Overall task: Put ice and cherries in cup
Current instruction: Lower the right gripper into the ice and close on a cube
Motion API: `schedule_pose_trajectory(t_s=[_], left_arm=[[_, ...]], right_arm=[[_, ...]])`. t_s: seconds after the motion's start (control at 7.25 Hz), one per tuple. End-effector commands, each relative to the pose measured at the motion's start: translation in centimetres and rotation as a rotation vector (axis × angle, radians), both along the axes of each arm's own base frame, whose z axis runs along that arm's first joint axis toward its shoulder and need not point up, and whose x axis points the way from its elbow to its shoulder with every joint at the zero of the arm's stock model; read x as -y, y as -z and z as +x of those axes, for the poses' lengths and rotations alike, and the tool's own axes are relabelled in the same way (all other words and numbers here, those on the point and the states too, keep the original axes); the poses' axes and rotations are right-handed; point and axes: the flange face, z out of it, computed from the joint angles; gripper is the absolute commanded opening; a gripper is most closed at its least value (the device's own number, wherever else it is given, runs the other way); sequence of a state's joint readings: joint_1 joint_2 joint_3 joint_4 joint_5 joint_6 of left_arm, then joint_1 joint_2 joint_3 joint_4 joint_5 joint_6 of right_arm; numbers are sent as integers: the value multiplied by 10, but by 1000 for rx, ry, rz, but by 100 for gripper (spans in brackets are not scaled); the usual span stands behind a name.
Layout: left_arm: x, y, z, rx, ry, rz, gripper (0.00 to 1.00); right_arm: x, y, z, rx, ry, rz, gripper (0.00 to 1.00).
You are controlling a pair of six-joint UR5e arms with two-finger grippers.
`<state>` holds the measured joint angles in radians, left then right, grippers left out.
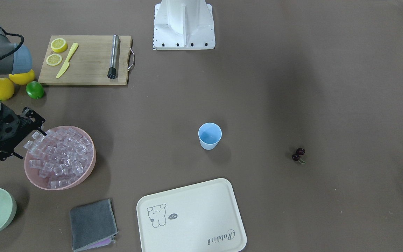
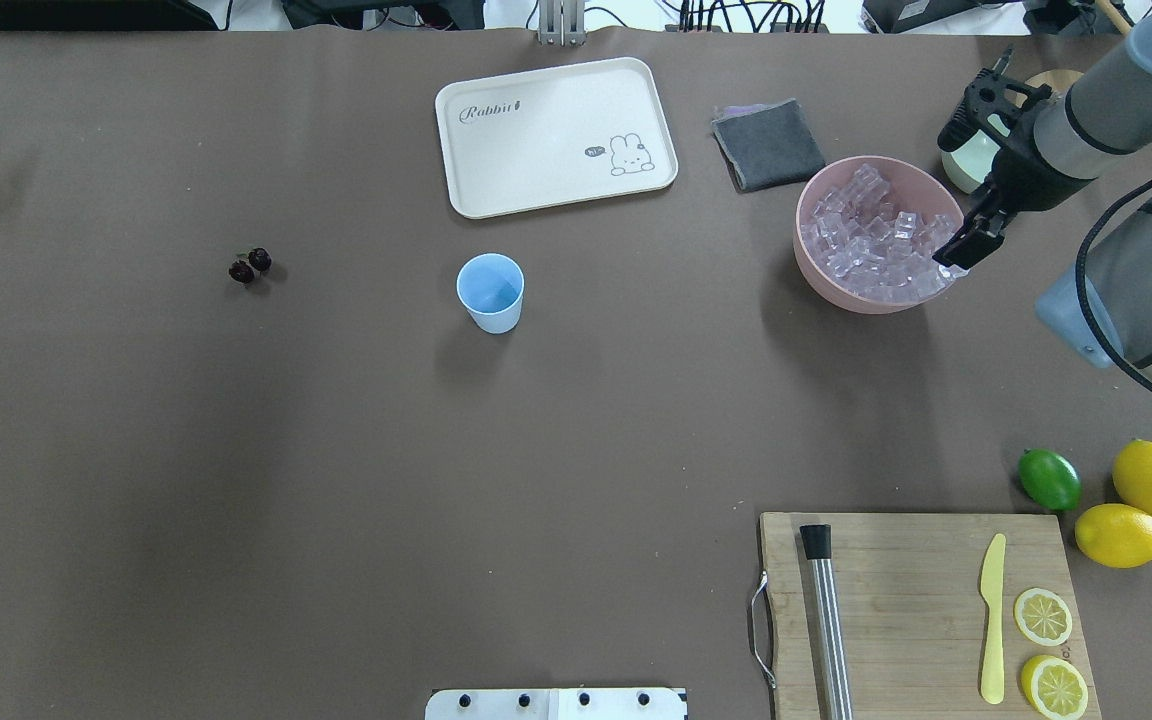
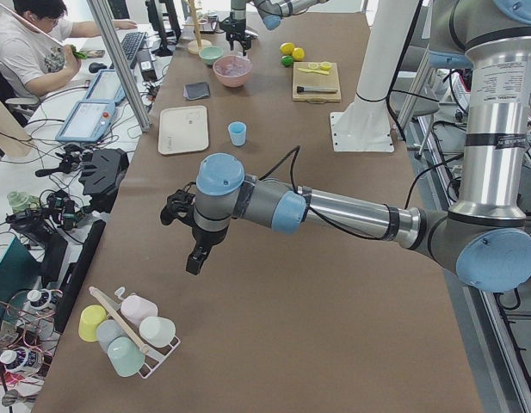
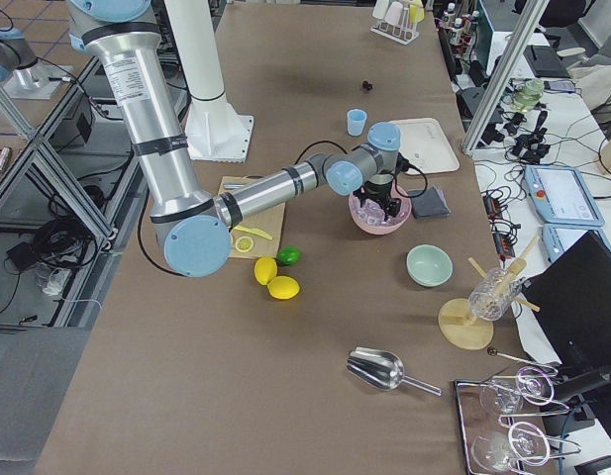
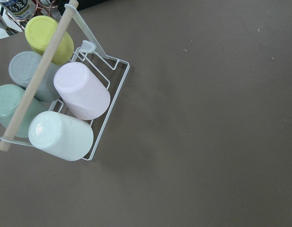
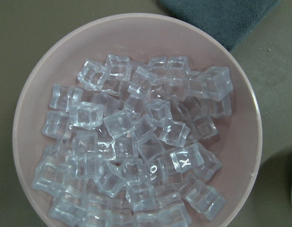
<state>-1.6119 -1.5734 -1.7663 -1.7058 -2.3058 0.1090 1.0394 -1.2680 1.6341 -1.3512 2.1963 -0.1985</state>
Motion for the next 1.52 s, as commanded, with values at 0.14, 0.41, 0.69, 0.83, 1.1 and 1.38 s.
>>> schedule_pose_trajectory(t_s=[0.14,0.41,0.69,0.83,1.1,1.38], left_arm=[[-1,0,0,0,0,0,98],[-2,0,0,-3,-1,1,98],[-2,-1,0,-4,-1,-2,98],[-2,-1,0,-5,0,-4,98],[-2,-1,0,-5,0,-3,98],[-2,-3,0,-7,-2,-5,98]], right_arm=[[-3,-5,-4,-3,8,-4,89],[-5,-9,-4,-8,8,-10,86],[-6,-9,-5,-7,9,-9,85],[-7,-9,-8,-8,12,-11,79],[-7,-10,-11,-15,12,-10,72],[-8,-10,-12,-15,15,-8,72]])
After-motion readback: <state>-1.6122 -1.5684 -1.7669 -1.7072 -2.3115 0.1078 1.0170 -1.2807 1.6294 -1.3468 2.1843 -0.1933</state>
